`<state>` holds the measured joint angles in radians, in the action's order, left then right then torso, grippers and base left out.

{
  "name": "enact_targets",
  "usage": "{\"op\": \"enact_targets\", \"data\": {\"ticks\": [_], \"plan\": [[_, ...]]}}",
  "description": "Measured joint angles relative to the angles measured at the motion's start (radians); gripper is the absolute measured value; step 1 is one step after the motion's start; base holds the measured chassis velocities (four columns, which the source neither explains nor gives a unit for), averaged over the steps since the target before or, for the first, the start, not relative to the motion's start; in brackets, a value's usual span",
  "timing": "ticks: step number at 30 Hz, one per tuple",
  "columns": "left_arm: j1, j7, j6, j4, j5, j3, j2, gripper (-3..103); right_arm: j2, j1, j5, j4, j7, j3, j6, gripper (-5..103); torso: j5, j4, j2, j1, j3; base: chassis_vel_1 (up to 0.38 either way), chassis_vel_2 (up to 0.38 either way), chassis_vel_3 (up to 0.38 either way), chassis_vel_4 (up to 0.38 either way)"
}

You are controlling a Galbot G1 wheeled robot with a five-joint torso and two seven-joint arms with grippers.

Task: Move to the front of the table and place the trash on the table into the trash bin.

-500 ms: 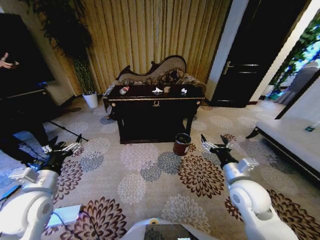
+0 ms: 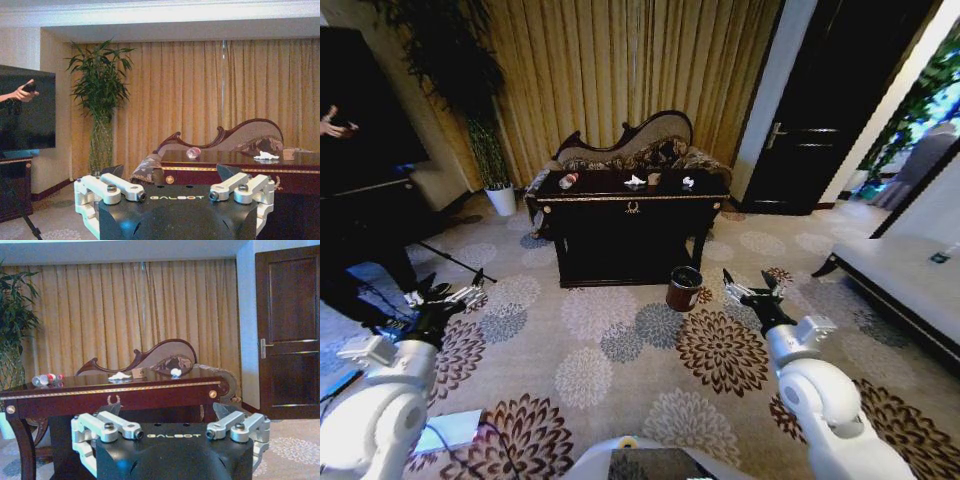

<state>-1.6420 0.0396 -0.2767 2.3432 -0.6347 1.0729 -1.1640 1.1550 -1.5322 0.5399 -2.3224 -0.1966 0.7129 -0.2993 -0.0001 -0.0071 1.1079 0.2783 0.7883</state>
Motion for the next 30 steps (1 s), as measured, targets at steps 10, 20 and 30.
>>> {"op": "enact_targets", "data": {"ticks": [10,20,30], "plan": [[-0.001,-0.002,0.0,0.0,0.0,0.003,0.0,100,-0.001,0.002,0.0,-0.003,0.0,0.001,-0.001,100,0.0,0.0,0.0,0.0,0.0,0.0,0.0,0.0,0.0],[0.0,-0.005,0.001,0.0,0.0,0.003,0.0,100,-0.003,0.0,0.001,-0.003,0.0,0.002,-0.002,100,0.0,0.0,0.0,0.0,0.0,0.0,0.0,0.0,0.0],[0.002,-0.005,0.002,0.0,0.001,0.0,0.001,100,-0.005,-0.001,0.001,-0.005,0.0,0.003,-0.002,100,-0.0001,-0.0001,0.0,0.0,0.0,-0.087,0.094,0.073,-0.1]]}}
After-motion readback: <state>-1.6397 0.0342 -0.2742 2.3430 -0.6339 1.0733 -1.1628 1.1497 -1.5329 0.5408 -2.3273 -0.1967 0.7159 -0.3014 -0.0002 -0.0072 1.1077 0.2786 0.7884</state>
